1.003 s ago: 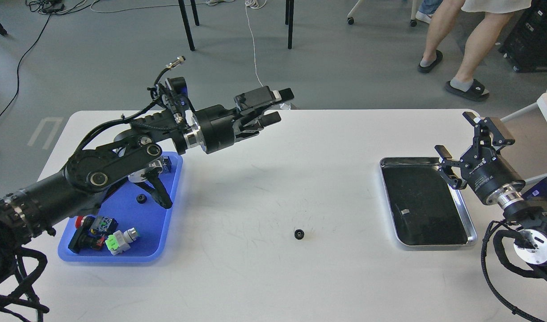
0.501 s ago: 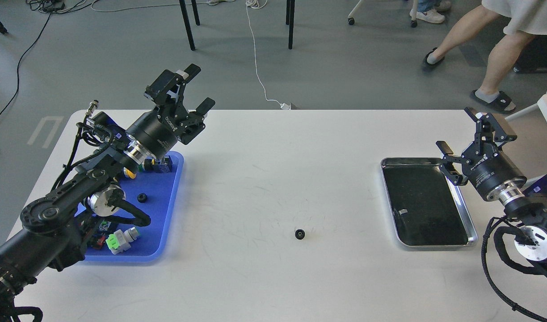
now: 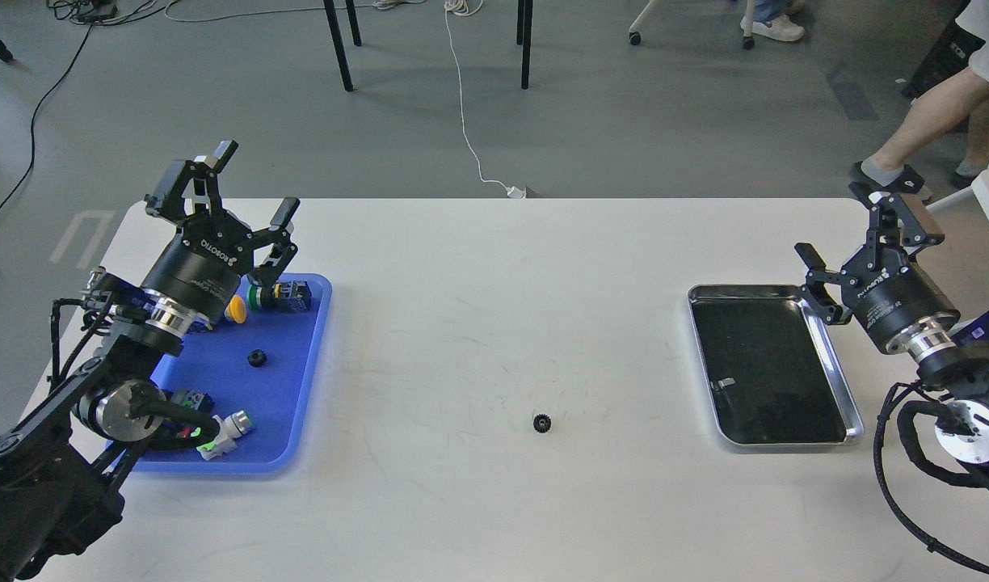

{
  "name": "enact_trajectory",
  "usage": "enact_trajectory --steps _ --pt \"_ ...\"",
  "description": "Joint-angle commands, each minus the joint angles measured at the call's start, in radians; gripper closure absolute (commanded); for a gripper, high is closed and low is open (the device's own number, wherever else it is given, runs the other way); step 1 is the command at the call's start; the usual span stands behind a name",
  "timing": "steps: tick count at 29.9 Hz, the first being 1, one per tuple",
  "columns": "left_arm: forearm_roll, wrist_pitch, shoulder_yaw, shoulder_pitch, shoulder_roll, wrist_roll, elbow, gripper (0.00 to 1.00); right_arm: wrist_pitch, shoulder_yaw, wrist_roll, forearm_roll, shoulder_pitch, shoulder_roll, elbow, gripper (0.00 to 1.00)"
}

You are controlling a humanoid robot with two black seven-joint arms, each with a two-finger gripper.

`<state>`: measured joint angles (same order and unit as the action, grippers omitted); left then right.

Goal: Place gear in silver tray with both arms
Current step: 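Swing the left arm back above the blue tray, then reach the right gripper from the silver tray toward the black gear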

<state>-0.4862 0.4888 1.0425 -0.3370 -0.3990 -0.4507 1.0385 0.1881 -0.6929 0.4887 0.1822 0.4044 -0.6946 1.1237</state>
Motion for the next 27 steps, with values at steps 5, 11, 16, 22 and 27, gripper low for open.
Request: enact_trajectory --steps 5,11,16,22,27 --pt "0.002 0.000 0.025 0.027 -0.006 0.004 0.028 0.02 0.002 0.217 0.000 0.196 0.272 -0.086 0.024 0.01" --pt "0.003 0.000 0.045 0.027 -0.012 0.001 0.028 0.02 0.002 0.564 0.000 0.391 0.604 -0.103 0.074 0.01" --pt "0.003 0.000 0.070 0.029 -0.004 -0.003 0.028 0.02 0.002 0.814 0.000 0.630 0.833 -0.092 0.155 0.01" --pt "0.003 0.000 0.073 0.047 0.008 -0.002 0.028 0.02 0.002 1.085 0.000 0.962 1.042 -0.037 0.272 0.01" --pt "0.002 0.000 0.074 0.049 0.017 0.000 0.028 0.02 0.002 1.202 0.000 0.993 1.142 0.084 0.265 0.01"
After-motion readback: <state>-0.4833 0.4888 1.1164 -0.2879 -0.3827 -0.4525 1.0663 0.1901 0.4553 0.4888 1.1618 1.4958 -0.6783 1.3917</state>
